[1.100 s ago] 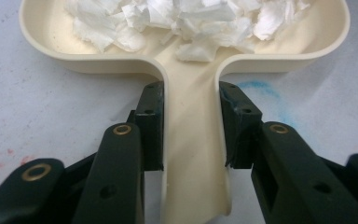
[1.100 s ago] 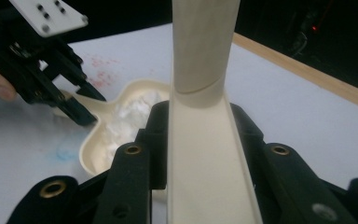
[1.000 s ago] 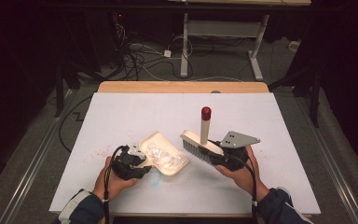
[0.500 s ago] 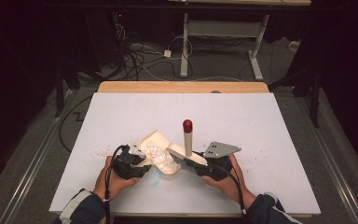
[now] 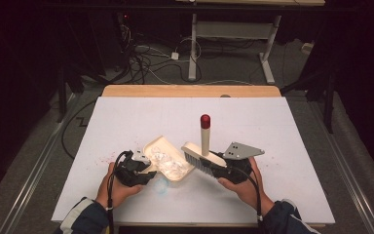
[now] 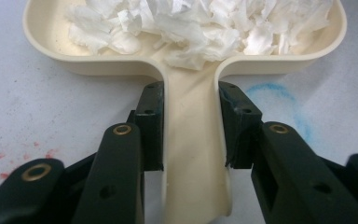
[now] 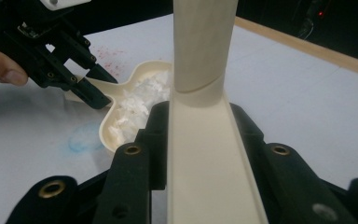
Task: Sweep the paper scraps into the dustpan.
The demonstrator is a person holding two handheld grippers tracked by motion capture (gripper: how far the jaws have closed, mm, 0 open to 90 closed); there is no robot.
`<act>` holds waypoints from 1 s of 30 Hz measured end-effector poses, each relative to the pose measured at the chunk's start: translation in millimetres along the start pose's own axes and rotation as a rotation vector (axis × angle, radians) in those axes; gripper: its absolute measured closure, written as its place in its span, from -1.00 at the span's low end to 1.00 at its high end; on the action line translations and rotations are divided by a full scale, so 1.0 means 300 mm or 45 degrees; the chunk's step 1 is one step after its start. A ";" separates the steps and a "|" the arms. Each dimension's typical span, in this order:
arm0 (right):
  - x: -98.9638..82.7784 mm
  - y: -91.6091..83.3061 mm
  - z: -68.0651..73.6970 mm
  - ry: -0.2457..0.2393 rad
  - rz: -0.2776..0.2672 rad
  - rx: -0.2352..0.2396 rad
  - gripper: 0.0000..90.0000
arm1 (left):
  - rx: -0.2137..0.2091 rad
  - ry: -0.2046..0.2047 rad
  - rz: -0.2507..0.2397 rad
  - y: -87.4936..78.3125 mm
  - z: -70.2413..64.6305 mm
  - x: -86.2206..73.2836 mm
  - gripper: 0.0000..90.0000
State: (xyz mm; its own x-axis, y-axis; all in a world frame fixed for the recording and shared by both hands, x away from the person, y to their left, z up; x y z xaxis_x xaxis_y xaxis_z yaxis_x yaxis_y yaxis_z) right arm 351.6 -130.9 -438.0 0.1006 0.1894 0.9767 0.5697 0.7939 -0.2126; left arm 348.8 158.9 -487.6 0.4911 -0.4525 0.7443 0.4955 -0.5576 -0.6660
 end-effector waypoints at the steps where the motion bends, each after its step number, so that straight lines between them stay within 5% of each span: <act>1: 0.003 -0.002 -0.002 0.001 -0.004 0.002 0.49 | 0.001 0.002 -0.001 -0.001 0.000 0.000 0.41; 15: -0.038 0.015 -0.004 0.006 0.058 0.027 0.50 | 0.015 0.018 -0.017 -0.009 -0.010 0.008 0.41; 23: -0.039 0.027 0.033 0.001 0.054 0.079 0.50 | 0.017 0.021 -0.012 -0.004 -0.012 0.008 0.41; 30: -0.015 0.010 0.019 -0.007 0.023 0.049 0.50 | 0.018 0.022 -0.013 -0.004 -0.014 0.008 0.41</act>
State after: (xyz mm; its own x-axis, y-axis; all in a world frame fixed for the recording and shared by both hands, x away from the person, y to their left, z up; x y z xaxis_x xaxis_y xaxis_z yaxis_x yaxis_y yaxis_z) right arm 348.1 -126.1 -443.3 0.1063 0.2067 0.9726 0.5362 0.8118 -0.2312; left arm 346.3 155.5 -484.9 0.4737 -0.4587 0.7518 0.5107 -0.5525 -0.6588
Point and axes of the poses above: each handheld gripper's, and its own axes: y roughly forward along the jaws, x roughly out of its top, z roughly to its left, the point moved 3 cm from there along y, roughly forward along the jaws, and after that the axes turned 14 degrees about -z, right-handed, at the moved point
